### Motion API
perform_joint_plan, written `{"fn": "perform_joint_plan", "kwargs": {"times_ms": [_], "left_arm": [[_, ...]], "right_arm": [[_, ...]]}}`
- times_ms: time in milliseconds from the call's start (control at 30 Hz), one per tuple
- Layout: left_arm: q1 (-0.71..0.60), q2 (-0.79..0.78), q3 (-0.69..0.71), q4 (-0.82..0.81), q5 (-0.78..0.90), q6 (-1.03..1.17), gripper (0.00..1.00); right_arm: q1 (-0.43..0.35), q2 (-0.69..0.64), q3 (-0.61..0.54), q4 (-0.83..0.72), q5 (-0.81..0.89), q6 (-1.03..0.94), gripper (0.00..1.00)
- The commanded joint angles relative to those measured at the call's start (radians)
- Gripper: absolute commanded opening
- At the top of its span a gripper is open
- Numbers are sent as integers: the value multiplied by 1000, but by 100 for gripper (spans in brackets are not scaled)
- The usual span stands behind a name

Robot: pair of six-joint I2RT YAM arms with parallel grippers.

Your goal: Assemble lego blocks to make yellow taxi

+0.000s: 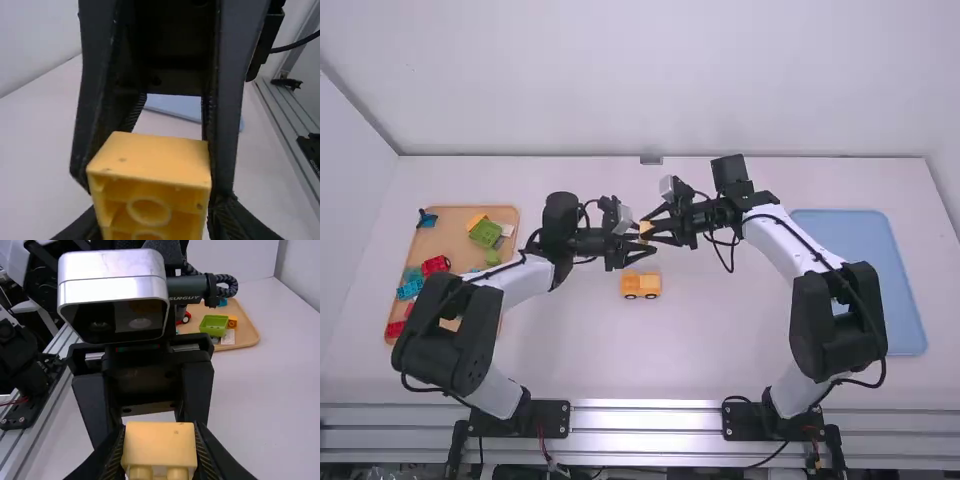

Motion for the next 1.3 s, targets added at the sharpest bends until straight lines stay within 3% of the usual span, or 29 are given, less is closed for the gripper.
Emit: {"fn": "perform_joint_plan", "kwargs": {"times_ms": [0, 100, 133, 167, 233, 267, 433, 533, 700, 867, 1067, 1267], "left_arm": [[0, 0, 13, 3, 44, 11, 43], [0, 0, 13, 3, 44, 11, 50], [-1, 0, 13, 2, 44, 11, 73], [-1, 0, 13, 2, 45, 11, 75], [0, 0, 13, -3, 32, 11, 98], [0, 0, 13, -18, -8, 11, 99], [0, 0, 13, -142, -253, 11, 99], [6, -1, 13, -278, -442, 11, 99], [80, -16, 13, -357, -530, -97, 99], [210, -89, 13, -394, -550, -157, 99], [220, -262, 12, -512, -924, -216, 98], [251, -520, -60, -551, -1113, -260, 99]], "right_arm": [[-10, 8, 25, 3, 21, -12, 16], [-10, 8, 25, 3, 21, -13, 16], [-10, 8, 26, 5, 21, -11, 16], [-10, 8, 26, 6, 21, -11, 16], [-10, 8, 25, 7, 24, -11, 16], [-10, 8, 26, 10, 34, -11, 16], [-10, 7, 25, 83, 146, 103, 14], [-8, 7, 31, 140, 382, 254, 13], [22, 8, 37, 58, 700, 278, 13], [65, 8, 37, -31, 797, 243, 12], [94, 46, 64, -4, 819, 308, 12], [181, 200, 279, -188, 800, 266, 12]]}}
